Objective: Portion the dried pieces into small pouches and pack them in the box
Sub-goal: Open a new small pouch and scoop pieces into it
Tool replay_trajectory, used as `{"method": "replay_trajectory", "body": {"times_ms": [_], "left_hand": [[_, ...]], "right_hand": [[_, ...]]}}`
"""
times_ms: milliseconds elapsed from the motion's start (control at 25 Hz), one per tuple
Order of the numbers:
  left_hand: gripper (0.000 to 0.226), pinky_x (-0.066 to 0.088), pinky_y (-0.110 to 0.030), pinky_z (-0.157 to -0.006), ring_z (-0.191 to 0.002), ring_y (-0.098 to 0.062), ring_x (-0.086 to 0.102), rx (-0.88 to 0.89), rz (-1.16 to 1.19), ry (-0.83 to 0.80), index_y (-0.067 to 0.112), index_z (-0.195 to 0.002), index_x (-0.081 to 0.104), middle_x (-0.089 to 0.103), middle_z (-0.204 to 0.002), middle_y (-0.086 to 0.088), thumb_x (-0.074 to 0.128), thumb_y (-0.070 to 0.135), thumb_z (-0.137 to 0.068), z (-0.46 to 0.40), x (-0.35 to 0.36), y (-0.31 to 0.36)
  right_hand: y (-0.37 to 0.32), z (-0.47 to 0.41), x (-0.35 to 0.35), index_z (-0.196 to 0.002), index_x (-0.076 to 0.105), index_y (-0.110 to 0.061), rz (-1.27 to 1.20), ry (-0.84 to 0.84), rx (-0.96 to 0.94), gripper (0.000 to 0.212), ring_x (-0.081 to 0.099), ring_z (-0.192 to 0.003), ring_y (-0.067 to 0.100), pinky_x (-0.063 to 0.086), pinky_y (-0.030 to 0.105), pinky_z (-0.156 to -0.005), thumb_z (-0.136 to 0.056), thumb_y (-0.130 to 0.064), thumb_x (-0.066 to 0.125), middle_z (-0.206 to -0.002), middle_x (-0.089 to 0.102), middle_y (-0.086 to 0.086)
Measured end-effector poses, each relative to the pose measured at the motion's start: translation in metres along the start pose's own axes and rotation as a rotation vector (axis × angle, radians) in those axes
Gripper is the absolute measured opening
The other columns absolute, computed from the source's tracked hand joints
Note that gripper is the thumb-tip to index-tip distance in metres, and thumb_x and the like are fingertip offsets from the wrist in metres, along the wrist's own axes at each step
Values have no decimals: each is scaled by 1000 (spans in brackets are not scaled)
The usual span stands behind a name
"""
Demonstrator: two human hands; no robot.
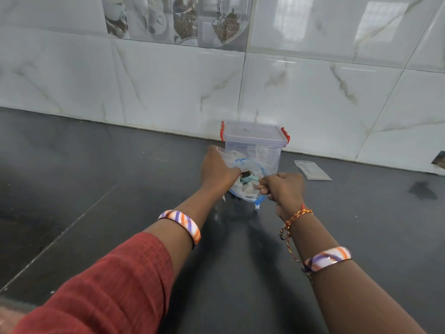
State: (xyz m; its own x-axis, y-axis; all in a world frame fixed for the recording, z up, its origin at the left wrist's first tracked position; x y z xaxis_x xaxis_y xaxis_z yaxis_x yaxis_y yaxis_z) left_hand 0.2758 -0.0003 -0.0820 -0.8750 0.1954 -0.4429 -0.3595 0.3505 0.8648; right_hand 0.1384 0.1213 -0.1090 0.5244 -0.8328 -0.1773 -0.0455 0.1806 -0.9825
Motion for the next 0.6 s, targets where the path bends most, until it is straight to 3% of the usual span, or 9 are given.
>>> {"method": "replay_trajectory", "body": {"times_ms": [200, 400, 480, 600], "left_hand": [[59, 45, -32, -85, -110, -25, 53, -2, 11, 103, 8, -114, 45, 54, -116, -8, 79, 24, -68, 26, -1, 0], [67, 35, -30, -99, -122, -25, 42, 73, -75, 294, 6, -127, 43, 49, -128, -10, 77, 26, -73, 70, -18, 1], [65, 37, -27, -94, -119, -25, 46, 100, -103, 308, 7, -129, 43, 51, -128, -9, 76, 21, -75, 88, -20, -4], [60, 37, -22, -81, -111, -21, 51, 139, -119, 196, 7, -125, 45, 54, -121, -8, 76, 18, -75, 106, -11, -5]], "right_hand": [[4, 11, -20, -63, 65, -4, -26, -69, 5, 14, 49, -29, 2, 36, 10, -34, -76, 2, 66, -53, 60, 7], [13, 26, -41, -60, 65, -4, -41, -123, 0, 17, 48, -33, 4, 36, 10, -34, -75, 2, 66, -52, 59, 8], [15, 31, -50, -66, 66, -2, -63, -147, 10, 12, 49, -33, 3, 37, 10, -34, -77, 2, 65, -55, 60, 8], [11, 40, -66, -64, 64, -4, -109, -173, 4, 16, 48, -29, 1, 37, 9, -34, -79, 1, 66, -54, 60, 7]]}}
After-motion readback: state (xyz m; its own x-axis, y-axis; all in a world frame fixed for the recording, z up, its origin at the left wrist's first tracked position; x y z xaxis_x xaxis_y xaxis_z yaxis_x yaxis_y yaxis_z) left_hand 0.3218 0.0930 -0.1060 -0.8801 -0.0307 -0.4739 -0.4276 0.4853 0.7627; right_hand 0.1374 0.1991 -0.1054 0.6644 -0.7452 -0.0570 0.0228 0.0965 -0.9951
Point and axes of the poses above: each hand's wrist, its own z-axis away from the middle knuckle, its own x-axis out of the palm, y = z × x, the point moved 8 cm from there along -z, towards the middle knuckle
